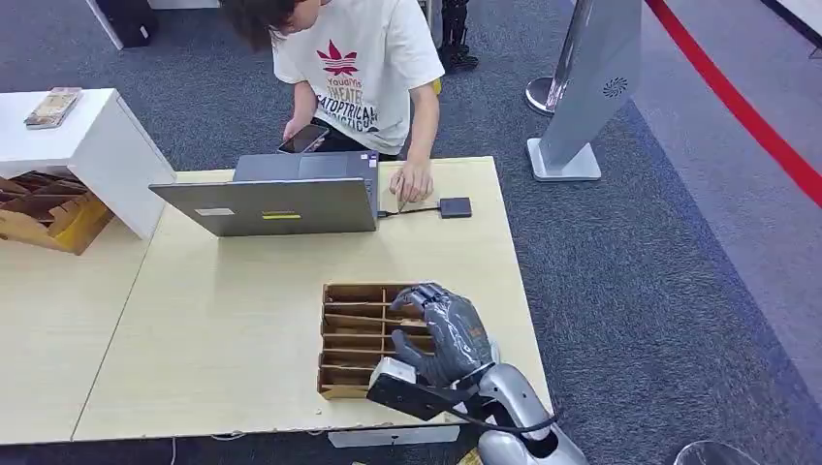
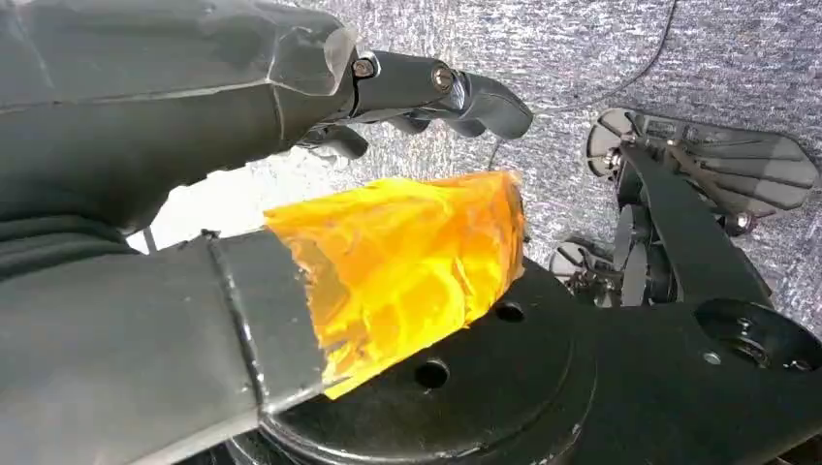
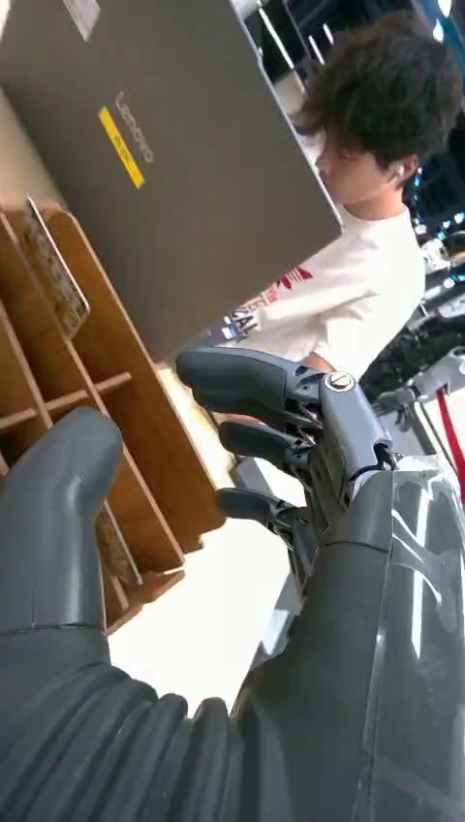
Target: Pass the card to the sensor for recognition and then transmit it.
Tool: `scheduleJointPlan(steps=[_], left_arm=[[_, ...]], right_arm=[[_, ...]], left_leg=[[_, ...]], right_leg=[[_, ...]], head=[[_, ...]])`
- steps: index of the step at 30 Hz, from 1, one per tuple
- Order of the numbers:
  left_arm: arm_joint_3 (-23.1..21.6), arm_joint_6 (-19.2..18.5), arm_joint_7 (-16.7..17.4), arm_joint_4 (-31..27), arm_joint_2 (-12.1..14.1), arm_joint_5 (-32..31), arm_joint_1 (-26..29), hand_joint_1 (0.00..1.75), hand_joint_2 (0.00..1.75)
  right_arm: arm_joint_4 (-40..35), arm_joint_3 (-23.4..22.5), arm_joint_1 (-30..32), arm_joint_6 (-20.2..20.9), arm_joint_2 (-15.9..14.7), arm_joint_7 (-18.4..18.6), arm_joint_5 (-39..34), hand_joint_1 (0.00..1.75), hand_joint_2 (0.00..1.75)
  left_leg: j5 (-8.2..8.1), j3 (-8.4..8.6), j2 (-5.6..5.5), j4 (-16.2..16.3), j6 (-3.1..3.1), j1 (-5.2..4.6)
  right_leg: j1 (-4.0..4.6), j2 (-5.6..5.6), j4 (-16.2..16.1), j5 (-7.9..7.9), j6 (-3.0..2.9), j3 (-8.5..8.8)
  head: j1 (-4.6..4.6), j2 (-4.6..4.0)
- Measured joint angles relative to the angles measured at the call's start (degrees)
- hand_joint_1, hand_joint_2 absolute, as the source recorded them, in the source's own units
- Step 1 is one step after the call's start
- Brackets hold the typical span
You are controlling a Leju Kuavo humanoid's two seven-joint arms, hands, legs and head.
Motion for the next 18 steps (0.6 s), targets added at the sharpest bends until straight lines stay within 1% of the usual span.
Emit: scheduleJointPlan(steps=[1,7,8,9,10,12,13,14,16,18], left_arm=[[0.0,0.0,0.0,0.0,0.0,0.0,0.0,0.0,0.0],[0.0,0.02,0.04,0.0,0.0,0.0,0.0,0.0,0.0],[0.0,0.02,0.04,0.0,0.0,0.0,0.0,0.0,0.0],[0.0,0.04,0.07,0.0,0.0,0.0,0.0,0.0,0.0],[0.0,0.04,0.07,0.0,0.0,0.0,0.01,0.0,0.0],[0.0,0.02,0.07,0.0,0.0,0.0,0.01,0.0,0.0],[0.0,0.02,0.07,0.0,0.0,0.0,0.01,0.0,0.0],[0.0,0.02,0.07,0.0,0.0,0.0,0.01,0.0,0.0],[0.0,0.02,0.07,0.0,0.0,0.0,0.01,0.0,0.0],[0.0,0.02,0.07,0.0,0.0,0.0,0.02,0.0,0.0]], right_arm=[[0.2,-0.13,-0.08,-0.18,0.0,0.2,0.09,0.84,1.75],[1.38,-1.57,-0.23,-0.46,0.0,0.96,1.18,0.89,1.75],[1.51,-1.86,-0.22,-0.5,0.0,1.03,1.24,0.87,1.75],[1.66,-2.21,-0.2,-0.5,0.0,1.14,1.38,0.89,1.75],[1.77,-2.45,-0.18,-0.53,0.0,1.18,1.49,0.96,1.75],[1.88,-2.73,-0.06,-0.68,0.0,1.23,1.66,0.94,1.75],[1.88,-2.89,0.05,-0.83,0.0,1.2,1.68,0.98,1.75],[1.77,-3.06,0.16,-1.05,0.0,1.14,1.71,0.94,1.75],[1.32,-3.45,0.38,-1.23,0.0,1.07,1.77,0.96,1.75],[0.35,-3.67,0.63,-1.36,0.0,0.75,1.77,0.94,1.75]], left_leg=[[0.0,0.0,0.0,0.0,0.0,0.0],[0.0,0.0,0.0,0.0,0.0,0.0],[0.0,0.0,0.0,0.0,0.0,0.0],[0.0,0.01,0.0,0.0,0.0,0.0],[0.0,0.01,0.0,0.0,0.0,0.0],[0.0,0.01,0.0,0.0,0.0,0.0],[0.0,0.01,0.0,0.0,0.0,0.0],[0.0,0.01,0.0,0.0,0.0,0.0],[0.0,0.01,0.0,0.0,0.0,0.0],[0.0,0.01,0.0,0.0,0.0,0.0]], right_leg=[[0.0,0.0,0.0,0.0,0.0,0.0],[0.0,0.0,0.0,0.0,0.0,0.0],[0.0,0.0,0.0,0.0,0.0,0.0],[0.0,0.0,0.0,0.0,0.0,0.0],[0.0,0.0,0.0,0.0,0.0,0.0],[0.0,0.0,0.0,0.0,0.0,0.0],[0.0,0.0,0.0,0.0,0.0,0.0],[0.0,0.0,0.0,0.0,0.0,0.0],[0.0,0.0,0.0,0.0,0.0,0.0],[0.0,0.0,0.0,0.0,0.0,-0.01]], head=[[-0.02,0.0],[-0.02,0.0],[-0.02,0.0],[-0.02,0.0],[-0.02,0.0],[-0.02,0.0],[-0.02,0.0],[-0.02,0.0],[-0.02,0.0],[-0.02,0.0]])
